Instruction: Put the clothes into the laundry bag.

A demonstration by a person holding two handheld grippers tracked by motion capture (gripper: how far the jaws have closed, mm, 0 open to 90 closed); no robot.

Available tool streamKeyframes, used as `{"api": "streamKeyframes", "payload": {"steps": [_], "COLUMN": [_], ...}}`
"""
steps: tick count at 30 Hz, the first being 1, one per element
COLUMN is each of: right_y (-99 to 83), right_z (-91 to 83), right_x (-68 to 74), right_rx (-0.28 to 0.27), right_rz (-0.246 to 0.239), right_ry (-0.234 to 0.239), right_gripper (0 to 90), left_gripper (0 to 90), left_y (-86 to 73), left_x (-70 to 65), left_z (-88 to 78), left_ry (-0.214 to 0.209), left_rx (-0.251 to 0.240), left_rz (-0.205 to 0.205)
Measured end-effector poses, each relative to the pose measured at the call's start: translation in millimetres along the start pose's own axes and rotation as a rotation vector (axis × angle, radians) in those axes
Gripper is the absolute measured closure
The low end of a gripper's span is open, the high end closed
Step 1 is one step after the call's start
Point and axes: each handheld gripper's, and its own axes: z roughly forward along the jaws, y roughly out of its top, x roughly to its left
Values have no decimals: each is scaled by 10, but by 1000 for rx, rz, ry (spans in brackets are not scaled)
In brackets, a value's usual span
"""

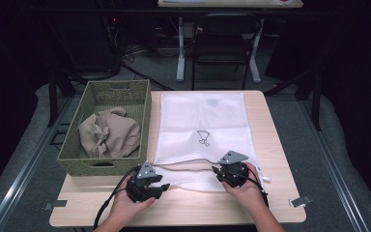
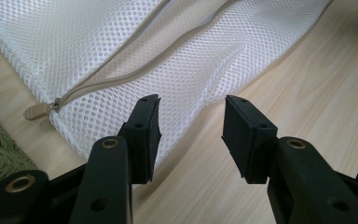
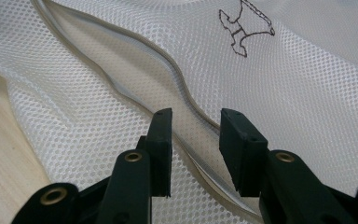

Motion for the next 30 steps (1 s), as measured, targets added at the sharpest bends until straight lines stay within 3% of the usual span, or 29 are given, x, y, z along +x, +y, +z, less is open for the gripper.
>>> {"api": "streamKeyframes", "payload": {"steps": [13,20,30], "right_y": [58,104,143], "right_z": [142,195,278], "right_x": [12,64,68], "right_rx": [16,28,51], "right_rz": [-5,-57,-69], "right_ry": [13,-7,1], "right_gripper": [649,660,724], "left_gripper": [554,554,553], "left_y": [-18,-36,-48], "left_x": [-16,-21,-22], "left_z": [-11,-25,-41], "left_ry": [-14,-8,-9], "left_rx": [3,1,6], "left_rz": [-15,-22,-15]}}
